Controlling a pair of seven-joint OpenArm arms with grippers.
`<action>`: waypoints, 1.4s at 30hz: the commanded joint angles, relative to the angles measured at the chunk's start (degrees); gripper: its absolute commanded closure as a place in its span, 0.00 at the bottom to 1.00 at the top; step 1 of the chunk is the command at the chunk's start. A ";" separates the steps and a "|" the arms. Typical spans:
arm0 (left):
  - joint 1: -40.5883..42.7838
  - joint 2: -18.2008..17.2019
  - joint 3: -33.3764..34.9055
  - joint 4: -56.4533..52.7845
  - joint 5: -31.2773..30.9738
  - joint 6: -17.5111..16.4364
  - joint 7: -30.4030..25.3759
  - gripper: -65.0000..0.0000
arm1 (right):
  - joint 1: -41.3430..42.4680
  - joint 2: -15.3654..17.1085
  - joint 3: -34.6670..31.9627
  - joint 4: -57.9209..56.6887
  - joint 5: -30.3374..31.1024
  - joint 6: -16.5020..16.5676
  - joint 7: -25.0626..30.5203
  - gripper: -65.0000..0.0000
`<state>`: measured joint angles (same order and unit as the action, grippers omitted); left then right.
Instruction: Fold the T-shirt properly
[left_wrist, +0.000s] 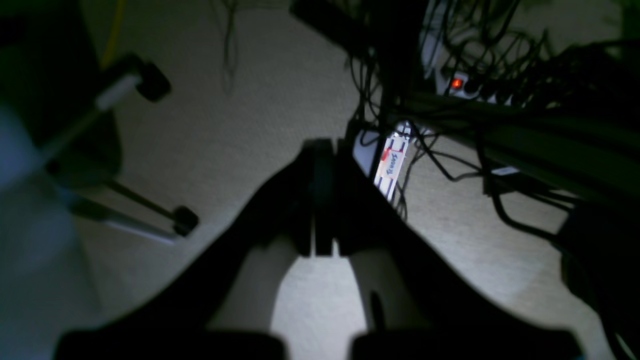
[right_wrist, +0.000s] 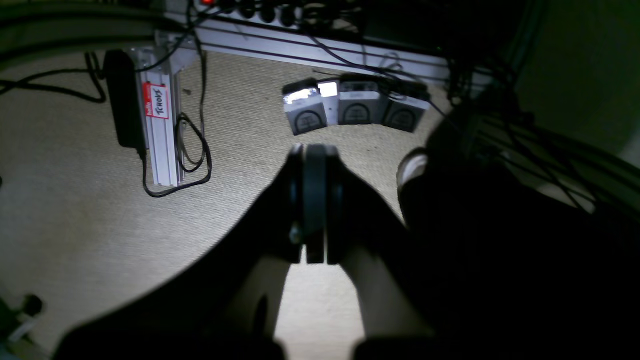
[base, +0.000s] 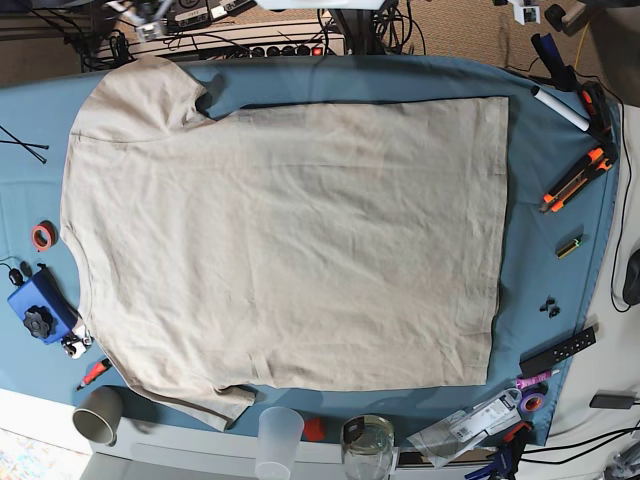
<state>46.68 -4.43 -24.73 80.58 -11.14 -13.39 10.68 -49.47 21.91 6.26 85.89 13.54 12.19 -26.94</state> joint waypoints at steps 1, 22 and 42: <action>1.73 -0.37 -0.20 2.60 -0.28 -0.17 -1.01 1.00 | -1.38 0.66 2.32 1.86 1.07 0.48 -0.55 1.00; 17.35 -0.35 -0.22 44.11 -0.26 0.04 9.33 1.00 | -9.27 0.63 50.10 23.30 36.20 12.68 -24.00 1.00; 16.96 -0.35 -0.22 54.42 -0.04 0.04 15.85 0.45 | -3.74 0.28 57.22 23.78 38.91 17.57 -28.65 0.55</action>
<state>62.85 -4.49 -24.77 134.13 -11.00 -13.56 27.46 -52.69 21.54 62.63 108.99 52.16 29.85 -56.77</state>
